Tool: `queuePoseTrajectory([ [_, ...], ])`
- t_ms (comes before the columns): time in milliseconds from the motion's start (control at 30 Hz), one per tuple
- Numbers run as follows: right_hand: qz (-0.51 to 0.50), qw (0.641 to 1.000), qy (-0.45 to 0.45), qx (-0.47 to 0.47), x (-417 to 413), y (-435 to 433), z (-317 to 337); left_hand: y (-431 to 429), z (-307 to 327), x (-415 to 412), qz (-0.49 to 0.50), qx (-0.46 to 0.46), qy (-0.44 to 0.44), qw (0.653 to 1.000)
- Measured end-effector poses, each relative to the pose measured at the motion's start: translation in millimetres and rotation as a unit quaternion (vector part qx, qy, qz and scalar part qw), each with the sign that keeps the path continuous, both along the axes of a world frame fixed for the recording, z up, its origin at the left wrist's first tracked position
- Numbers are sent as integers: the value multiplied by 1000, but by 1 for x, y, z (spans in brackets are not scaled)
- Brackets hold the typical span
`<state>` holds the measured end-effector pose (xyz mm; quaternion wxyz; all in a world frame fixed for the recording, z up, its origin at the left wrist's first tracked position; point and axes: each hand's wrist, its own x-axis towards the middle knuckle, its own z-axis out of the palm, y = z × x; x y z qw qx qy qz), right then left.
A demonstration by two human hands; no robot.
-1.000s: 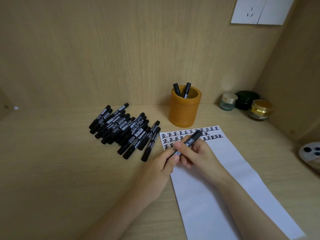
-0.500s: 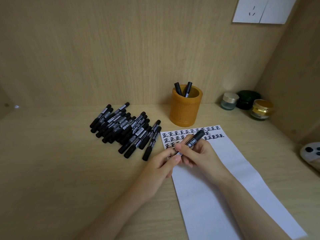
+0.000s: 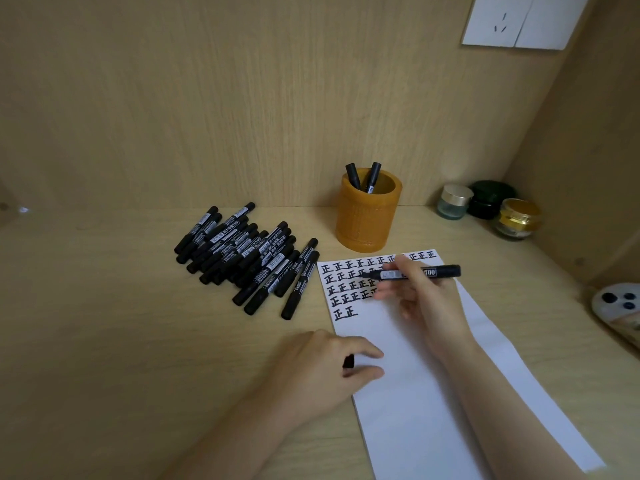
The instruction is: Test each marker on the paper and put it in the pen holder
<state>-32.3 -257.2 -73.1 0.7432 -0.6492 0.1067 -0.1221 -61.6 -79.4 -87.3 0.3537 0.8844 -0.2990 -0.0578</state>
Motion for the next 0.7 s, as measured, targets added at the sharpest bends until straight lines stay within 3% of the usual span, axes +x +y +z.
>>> queuePoseTrajectory([
  [267, -36, 991, 16, -130, -5, 4, -10, -1, -3, 3, 3, -3, 1, 1000],
  [700, -7, 985, -6, -171, -2, 7, -20, -3, 2, 1, 0, 21, 7, 1000],
])
